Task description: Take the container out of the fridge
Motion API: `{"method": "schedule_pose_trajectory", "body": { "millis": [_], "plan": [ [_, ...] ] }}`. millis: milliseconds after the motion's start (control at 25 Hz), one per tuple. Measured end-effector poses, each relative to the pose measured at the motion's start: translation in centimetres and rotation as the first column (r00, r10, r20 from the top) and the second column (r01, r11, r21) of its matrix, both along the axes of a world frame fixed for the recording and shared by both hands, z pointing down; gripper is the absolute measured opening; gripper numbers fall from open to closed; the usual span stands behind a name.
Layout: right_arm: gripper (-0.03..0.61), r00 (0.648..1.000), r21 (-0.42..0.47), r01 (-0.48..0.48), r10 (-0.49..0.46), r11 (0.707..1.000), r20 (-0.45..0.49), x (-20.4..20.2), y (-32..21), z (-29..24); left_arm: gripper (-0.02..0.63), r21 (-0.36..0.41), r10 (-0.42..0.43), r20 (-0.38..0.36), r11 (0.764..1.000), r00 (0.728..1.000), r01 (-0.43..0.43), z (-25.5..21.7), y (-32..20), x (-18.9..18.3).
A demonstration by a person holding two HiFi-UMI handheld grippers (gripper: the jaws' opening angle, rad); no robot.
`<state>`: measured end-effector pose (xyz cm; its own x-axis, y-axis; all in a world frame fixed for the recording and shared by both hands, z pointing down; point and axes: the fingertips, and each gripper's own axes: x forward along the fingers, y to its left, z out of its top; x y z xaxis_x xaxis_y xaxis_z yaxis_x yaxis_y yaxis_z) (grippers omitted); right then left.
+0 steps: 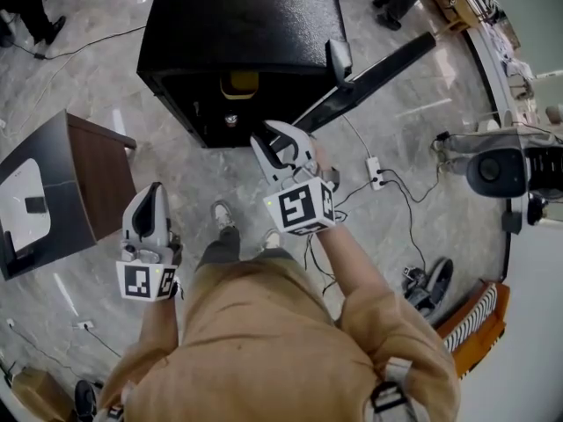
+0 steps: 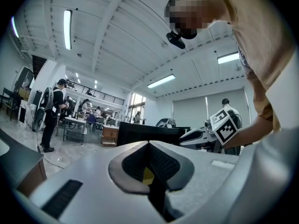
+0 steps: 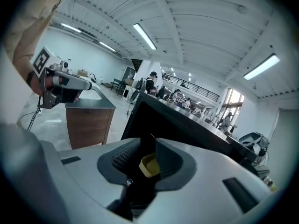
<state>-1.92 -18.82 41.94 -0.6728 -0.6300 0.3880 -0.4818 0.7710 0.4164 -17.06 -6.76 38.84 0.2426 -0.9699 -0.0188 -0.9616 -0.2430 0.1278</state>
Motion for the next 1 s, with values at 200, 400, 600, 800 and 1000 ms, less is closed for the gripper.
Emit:
{"method": "schedule_pose_trajectory", "body": {
  "millis": [200,400,600,800,1000],
  "plan": [
    [0.092,0.998,0.004,0.014,-0.014,1.000,-0.056,-0.8,-1.3,1.9,0.002,-0.012,0.013,-0.003,1.000,1.000,-0.014,0.7,-1.0,-0.3],
    [0.091,0.996,0.001,0.010,-0.010,1.000,-0.092,-1.5,-2.6,3.9,0.002,-0.019,0.022,-0.001,1.000,1.000,-0.022,1.5,-1.8,-0.8],
    [0.091,0.990,-0.012,0.008,-0.010,1.000,-0.138,-1.8,-4.0,5.8,0.002,-0.038,0.028,-0.006,0.999,1.000,-0.028,2.1,-2.6,-1.0],
    [0.094,0.983,-0.019,0.019,-0.022,1.000,-0.183,-2.2,-5.4,8.1,0.002,-0.053,0.034,-0.011,0.998,0.999,-0.035,2.9,-3.3,-1.2],
    [0.095,0.971,-0.005,0.040,-0.041,0.999,-0.237,-2.7,-6.7,10.3,0.002,-0.064,0.046,-0.012,0.997,0.999,-0.047,3.5,-3.5,-1.2]
  ]
}}
